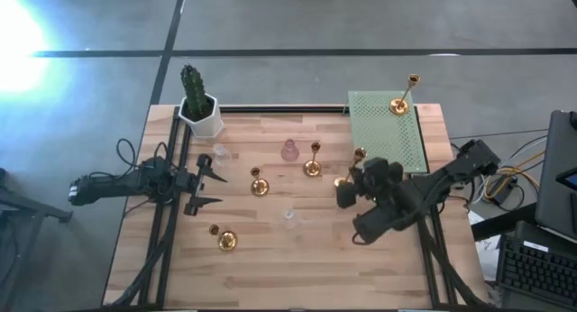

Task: Pick & Place candle stick holders
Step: Put the gold candle holder on the shelf

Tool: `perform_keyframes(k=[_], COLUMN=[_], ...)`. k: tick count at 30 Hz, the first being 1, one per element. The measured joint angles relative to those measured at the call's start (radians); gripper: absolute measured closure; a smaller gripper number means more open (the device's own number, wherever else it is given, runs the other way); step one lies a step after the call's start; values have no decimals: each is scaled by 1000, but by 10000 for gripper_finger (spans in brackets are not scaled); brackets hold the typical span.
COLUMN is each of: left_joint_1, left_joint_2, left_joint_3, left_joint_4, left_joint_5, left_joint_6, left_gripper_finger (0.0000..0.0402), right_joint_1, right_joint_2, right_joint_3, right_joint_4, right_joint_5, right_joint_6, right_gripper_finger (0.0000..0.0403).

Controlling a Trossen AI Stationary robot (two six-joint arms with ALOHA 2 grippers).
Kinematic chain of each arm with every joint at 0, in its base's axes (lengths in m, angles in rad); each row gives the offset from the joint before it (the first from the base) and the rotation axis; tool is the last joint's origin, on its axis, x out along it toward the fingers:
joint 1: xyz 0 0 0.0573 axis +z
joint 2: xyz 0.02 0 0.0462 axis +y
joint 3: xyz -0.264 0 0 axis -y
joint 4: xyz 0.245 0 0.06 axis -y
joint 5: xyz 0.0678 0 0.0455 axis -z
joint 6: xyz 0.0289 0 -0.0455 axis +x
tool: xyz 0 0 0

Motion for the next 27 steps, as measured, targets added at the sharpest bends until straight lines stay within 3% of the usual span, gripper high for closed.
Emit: perform_keyframes(k=[7,18,27], left_joint_1=[0,0,0], left_joint_2=[2,2,2], left_joint_3=[0,0,0], left_joint_4=[0,-1,-1], left_joint_5=[0,0,0], left_joint_6=[0,0,0], left_gripper_finger=[128,128,128], right_joint_1=[-112,-300,-376], right_joint_2=[-88,-357,-462], right_joint_3=[-62,-341,-386], right_joint_4=[-2,-4,-3], right_joint_5=[0,4,95], right_joint_6=[-78,-34,-184], right_gripper_finger=[394,394,394])
